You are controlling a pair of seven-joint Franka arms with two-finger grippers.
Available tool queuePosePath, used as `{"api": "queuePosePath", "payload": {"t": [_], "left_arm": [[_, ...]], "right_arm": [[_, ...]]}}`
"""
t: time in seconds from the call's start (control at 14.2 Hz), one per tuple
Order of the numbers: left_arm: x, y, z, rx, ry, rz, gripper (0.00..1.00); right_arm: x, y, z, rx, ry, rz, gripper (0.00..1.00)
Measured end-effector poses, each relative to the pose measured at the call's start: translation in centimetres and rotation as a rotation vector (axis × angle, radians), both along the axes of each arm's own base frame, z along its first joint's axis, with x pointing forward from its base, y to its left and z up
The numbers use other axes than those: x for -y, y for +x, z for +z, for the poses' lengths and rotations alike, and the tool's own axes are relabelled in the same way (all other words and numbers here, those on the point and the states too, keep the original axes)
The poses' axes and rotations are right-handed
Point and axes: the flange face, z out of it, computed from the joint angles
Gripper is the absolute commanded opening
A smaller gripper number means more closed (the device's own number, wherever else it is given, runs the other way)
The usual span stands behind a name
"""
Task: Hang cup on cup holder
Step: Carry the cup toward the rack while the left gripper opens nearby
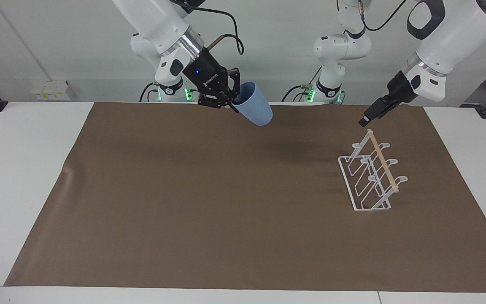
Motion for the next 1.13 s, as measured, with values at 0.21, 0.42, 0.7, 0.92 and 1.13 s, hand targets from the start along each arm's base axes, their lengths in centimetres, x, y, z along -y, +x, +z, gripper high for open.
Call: {"api": "queuePosePath", "payload": {"t": [0.21,0.42,0.7,0.92,1.13], "left_arm": [[0.3,1.0,1.1,-0.105,-0.198,0.381,1.00],[0.1,1.5,2.0,-0.213,-0.361,0.562,1.00],[0.7,0.9,2.4,-0.297,-0.426,0.571,1.00],[1.3,-0.7,4.4,-0.311,-0.455,0.545,1.00],[1.9,-2.7,6.7,-0.318,-0.462,0.533,1.00]], "right_arm": [[-4.2,-1.4,0.8,0.005,0.078,-0.028,0.00],[-8.0,-3.1,1.6,0.005,0.135,-0.072,0.00],[-10.8,-4.4,2.1,0.019,0.182,-0.096,0.00],[-12.5,-5.3,1.8,0.005,0.189,-0.085,0.00],[-13.0,-5.6,1.4,-0.003,0.186,-0.077,0.00]]}}
